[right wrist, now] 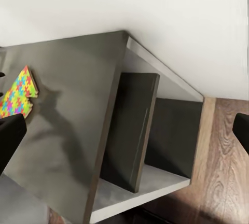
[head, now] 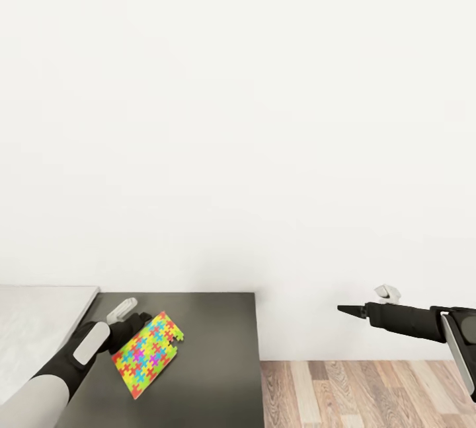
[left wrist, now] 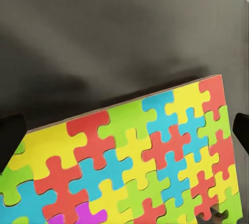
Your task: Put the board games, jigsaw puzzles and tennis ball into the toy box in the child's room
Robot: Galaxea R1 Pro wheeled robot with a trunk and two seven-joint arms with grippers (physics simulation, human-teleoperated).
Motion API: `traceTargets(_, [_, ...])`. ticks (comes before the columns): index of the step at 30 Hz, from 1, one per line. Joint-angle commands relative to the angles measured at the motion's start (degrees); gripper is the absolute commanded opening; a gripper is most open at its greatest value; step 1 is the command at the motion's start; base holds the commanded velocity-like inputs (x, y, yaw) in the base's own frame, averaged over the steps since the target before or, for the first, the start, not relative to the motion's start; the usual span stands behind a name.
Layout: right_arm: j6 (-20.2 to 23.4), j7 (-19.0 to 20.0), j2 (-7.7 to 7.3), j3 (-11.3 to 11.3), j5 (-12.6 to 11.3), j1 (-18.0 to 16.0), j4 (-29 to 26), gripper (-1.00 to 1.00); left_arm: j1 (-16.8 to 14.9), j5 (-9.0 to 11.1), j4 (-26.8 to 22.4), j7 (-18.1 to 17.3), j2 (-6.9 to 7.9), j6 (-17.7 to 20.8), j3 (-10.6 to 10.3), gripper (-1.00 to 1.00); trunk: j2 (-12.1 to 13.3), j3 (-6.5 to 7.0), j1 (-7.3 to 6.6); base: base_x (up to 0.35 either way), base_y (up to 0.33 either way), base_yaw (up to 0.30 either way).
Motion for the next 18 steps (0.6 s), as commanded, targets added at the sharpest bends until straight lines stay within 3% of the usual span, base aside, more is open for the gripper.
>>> traceTargets(1, [0.4, 0.3, 0.00, -0.1, 0.1, -0.1, 0.0, 1.00, 0.0, 0.6, -0.1, 0.5, 0.03, 0.1, -0.2, 1.00, -0.1, -0.13, 0.04, 0.000, 0.000, -0.062])
traceTargets(18, [0.4, 0.3, -0.01, -0.3, 0.1, -0.1, 0.0, 1.00, 0.1, 0.6, -0.1, 0.5, -0.65, 0.1, -0.3, 1.00, -0.1, -0.13, 0.04, 0.000, 0.000, -0.016])
